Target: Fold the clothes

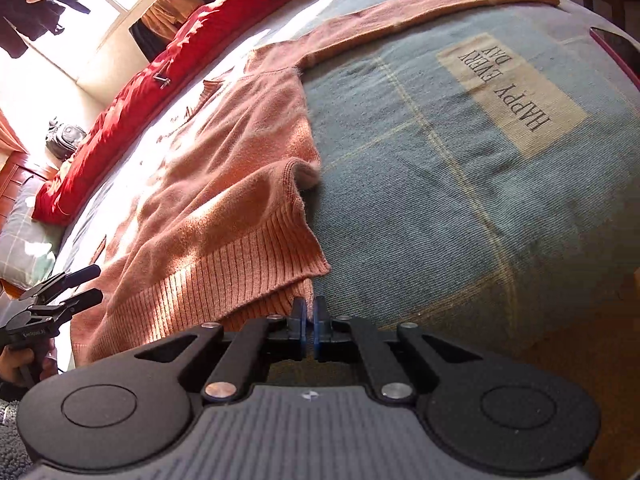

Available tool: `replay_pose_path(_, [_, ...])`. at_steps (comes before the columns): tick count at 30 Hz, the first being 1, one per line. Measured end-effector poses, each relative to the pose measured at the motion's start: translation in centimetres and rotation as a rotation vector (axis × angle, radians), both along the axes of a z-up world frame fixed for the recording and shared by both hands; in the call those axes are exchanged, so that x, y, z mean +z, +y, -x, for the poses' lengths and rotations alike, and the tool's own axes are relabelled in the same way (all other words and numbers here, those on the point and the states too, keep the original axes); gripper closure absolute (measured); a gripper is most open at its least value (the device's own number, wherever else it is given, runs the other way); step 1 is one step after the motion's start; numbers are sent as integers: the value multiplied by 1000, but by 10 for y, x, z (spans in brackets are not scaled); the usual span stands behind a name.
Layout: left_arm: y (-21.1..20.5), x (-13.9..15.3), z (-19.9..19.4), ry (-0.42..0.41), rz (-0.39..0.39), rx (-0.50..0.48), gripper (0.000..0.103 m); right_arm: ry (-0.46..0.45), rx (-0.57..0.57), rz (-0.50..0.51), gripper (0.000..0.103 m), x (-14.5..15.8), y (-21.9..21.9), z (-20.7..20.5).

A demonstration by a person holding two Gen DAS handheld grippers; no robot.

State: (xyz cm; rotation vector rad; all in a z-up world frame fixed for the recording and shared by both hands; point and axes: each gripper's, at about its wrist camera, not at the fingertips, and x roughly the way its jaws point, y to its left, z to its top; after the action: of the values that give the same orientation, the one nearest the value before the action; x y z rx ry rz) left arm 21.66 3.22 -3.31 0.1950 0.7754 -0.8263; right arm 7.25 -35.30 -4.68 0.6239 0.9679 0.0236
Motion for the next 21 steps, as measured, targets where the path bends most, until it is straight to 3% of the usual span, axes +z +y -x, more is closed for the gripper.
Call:
replay_pose_path(8, [9,-3,0,6,-15,25,20,142,21,131,96,1,2,5])
replay_pose_path(11, [7,-4,-4,17,-12,48,20,77,-20,143,93,14,-13,1])
replay_pose_path(14, [-2,-3,-6,14,-25,63,20,-15,-1,125,77,25,-22,-22])
replay_pose_path(16, [-9,-2,-5,12,-35,74,20,-55,49,109,73,24,-24,-48])
replay_pose_path(21, [-24,1,-3,21,-75,150,20,-95,167,84,72,7,-22,-119])
